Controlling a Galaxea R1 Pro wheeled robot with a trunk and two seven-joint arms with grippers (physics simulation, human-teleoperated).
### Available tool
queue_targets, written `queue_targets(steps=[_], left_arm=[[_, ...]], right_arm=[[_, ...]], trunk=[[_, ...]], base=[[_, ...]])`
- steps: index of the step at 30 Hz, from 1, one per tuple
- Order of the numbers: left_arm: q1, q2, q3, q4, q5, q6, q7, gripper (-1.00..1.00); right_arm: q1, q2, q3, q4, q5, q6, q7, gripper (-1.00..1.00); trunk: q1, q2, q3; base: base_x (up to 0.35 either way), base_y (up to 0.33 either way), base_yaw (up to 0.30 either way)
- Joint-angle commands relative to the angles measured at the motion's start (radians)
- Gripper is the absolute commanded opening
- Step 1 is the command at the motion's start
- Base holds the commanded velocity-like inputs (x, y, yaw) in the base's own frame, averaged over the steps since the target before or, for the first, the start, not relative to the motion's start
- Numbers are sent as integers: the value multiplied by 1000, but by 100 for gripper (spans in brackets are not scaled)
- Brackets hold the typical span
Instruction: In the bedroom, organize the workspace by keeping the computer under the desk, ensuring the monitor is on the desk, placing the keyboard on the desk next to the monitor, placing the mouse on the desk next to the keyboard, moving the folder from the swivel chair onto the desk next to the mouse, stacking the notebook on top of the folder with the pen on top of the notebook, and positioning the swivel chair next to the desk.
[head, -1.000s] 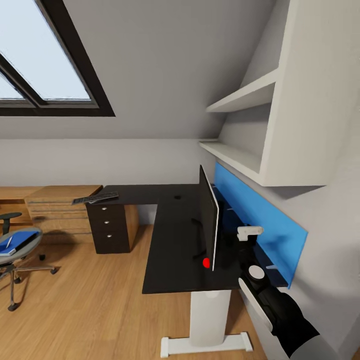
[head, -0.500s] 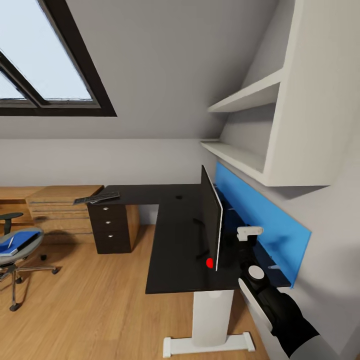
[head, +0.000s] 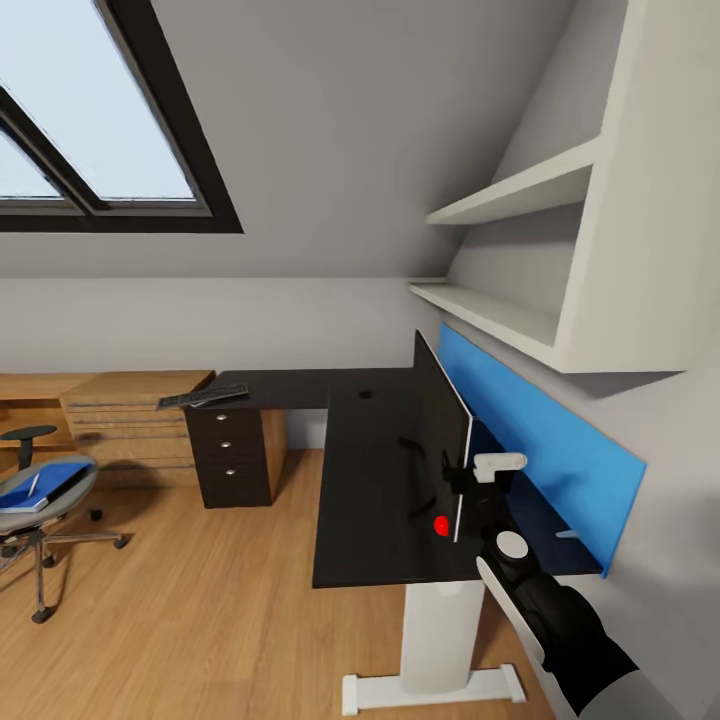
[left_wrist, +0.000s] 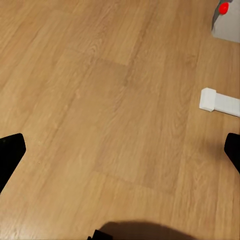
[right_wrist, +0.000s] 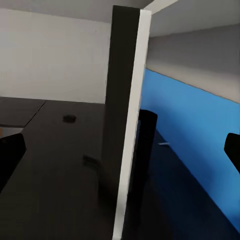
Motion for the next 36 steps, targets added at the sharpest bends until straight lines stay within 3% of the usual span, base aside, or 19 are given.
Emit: queue_targets(steps=[1,13,25,36], left_arm=[[0,0,4,-2,-3,0,0,100],[0,0,4,-2,-2,0,0,100],[0,0,5,-2,-2,0,0,100],[0,1,5,-2,-2,0,0,100]], right_arm=[[-1,-1,4,-1,-6,3,-8,100],[-1,-1,6,14,-6,2,-8,100],[-1,-1,6,19,-7,1,-8,100],[-1,-1,6,29,-8,1,-7,100]], trunk=[[0,-1,-1],[0,-1,-1],[0,-1,-1],[0,-1,-1]], base=[[0,28,0],[8,8,0],[213,0,0],[55,0,0]])
